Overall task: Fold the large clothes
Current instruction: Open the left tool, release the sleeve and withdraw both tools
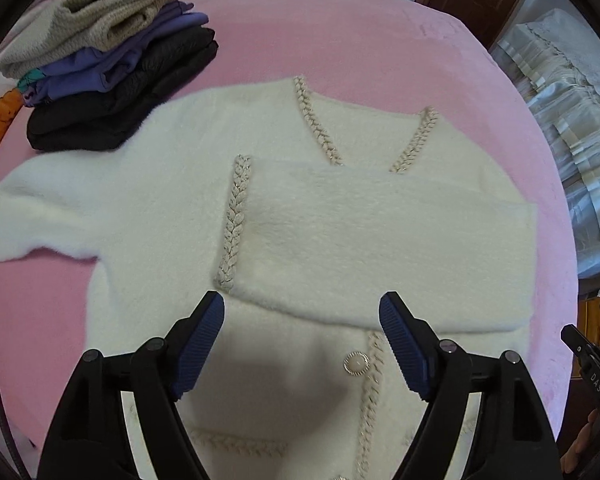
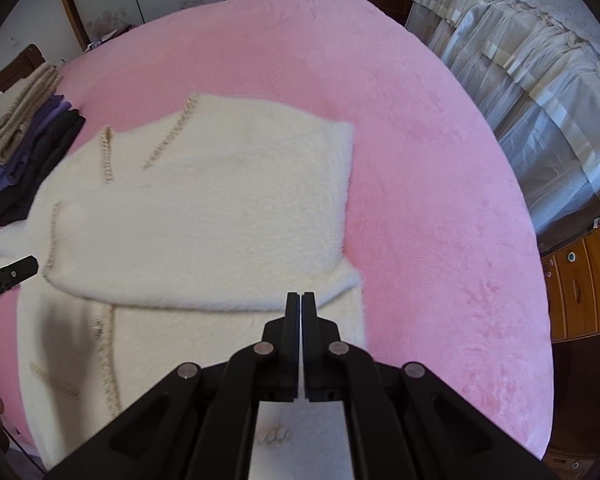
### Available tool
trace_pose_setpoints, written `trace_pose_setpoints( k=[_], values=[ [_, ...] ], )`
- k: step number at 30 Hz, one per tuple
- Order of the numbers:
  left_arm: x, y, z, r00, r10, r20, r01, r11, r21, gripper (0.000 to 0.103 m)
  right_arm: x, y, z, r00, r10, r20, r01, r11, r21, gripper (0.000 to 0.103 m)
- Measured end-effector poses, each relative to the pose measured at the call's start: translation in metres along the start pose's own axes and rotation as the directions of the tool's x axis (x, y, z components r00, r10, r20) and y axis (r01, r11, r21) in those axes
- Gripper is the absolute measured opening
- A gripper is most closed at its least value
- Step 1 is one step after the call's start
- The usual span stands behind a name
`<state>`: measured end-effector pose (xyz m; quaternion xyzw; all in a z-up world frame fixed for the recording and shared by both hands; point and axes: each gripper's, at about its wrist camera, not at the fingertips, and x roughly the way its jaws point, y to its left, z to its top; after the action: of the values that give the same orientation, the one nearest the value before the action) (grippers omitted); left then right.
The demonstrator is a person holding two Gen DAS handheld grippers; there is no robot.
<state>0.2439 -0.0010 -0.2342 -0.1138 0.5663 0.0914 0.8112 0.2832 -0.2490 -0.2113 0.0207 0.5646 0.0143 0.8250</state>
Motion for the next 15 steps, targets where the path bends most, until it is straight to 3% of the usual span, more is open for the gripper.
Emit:
trace_pose_setpoints(
  k=[10,15],
  values=[
    [-0.081,-0.032,0.006,0.996,-0.023,0.083,0.021,0.999,0.029,0.081,-0.070,0.023,0.007,0.998,0.062,0.033,-0.061,0.998,-0.028,0.002],
    [-0.120,-0.040,0.000,0.992,-0.021,0.124,0.020,1.000,0.016,0.083,-0.096,0.024,0.014,0.991,0.131,0.036,-0.130,0.991,-0.014,0.003]
  ],
)
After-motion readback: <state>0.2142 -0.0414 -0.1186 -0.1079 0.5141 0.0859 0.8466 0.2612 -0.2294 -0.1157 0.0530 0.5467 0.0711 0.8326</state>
